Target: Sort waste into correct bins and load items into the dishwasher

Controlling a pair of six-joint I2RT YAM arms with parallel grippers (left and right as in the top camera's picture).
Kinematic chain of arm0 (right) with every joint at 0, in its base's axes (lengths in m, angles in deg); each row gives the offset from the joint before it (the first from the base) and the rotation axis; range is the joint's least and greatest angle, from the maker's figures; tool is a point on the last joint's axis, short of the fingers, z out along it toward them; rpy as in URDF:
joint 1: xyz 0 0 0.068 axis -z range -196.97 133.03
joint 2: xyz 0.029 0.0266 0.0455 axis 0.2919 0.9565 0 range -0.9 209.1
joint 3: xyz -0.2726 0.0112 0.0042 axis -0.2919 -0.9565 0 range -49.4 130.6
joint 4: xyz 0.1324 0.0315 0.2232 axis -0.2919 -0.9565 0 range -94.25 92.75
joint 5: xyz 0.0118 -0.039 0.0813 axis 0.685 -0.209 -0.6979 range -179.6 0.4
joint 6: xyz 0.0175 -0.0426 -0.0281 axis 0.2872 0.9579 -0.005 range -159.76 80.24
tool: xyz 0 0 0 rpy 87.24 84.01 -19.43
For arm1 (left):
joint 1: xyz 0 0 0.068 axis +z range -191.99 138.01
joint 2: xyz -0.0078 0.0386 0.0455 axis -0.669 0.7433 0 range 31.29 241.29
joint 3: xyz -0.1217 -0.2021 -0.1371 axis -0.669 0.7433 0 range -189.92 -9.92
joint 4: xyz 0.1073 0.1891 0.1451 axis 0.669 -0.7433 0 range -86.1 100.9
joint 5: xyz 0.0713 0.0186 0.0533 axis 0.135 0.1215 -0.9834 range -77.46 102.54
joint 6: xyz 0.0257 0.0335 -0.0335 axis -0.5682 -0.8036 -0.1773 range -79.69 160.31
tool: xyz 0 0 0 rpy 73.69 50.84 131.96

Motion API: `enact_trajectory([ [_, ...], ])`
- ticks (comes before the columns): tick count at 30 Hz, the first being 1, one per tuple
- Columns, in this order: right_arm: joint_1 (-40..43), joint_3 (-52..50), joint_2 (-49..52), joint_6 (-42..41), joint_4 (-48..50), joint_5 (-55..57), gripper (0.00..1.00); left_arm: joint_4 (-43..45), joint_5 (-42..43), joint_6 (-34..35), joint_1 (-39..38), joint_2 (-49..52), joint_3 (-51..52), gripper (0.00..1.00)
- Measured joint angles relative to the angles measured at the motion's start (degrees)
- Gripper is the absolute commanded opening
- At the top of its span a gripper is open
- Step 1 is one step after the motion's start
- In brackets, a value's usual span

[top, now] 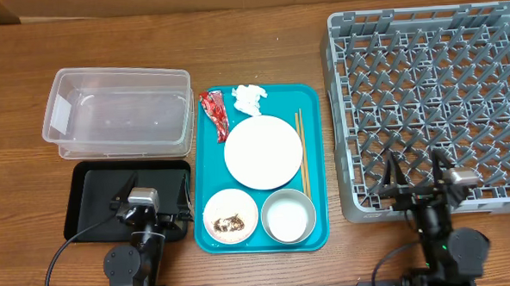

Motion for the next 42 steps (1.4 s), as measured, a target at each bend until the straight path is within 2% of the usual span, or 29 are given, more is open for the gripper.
enact_trajectory([
  [8,0.0,26.9,6.5,1.0,-19.6,-1.7,1.00,0.0,0.0,0.0,0.0,0.0,0.0,1.00],
  [16,0.0,52.0,25.7,1.5,-45.5,-2.1,1.00,0.0,0.0,0.0,0.0,0.0,0.0,1.00],
  [19,0.0,58.4,32.1,1.5,-50.1,-2.7,1.00,0.0,0.0,0.0,0.0,0.0,0.0,1.00],
  [28,0.0,61.0,42.6,-0.9,-50.2,-16.5,1.00,0.0,0.0,0.0,0.0,0.0,0.0,1.00],
  [34,-0.8,61.1,49.0,-1.6,-58.3,-20.0,1.00,0.0,0.0,0.0,0.0,0.0,0.0,1.00],
  [38,-7.3,61.1,55.1,-1.9,-62.0,-18.6,1.00,0.0,0.0,0.0,0.0,0.0,0.0,1.00],
  [42,-17.0,61.1,59.5,-3.7,-60.9,-13.8,1.00,0.0,0.0,0.0,0.0,0.0,0.0,1.00],
])
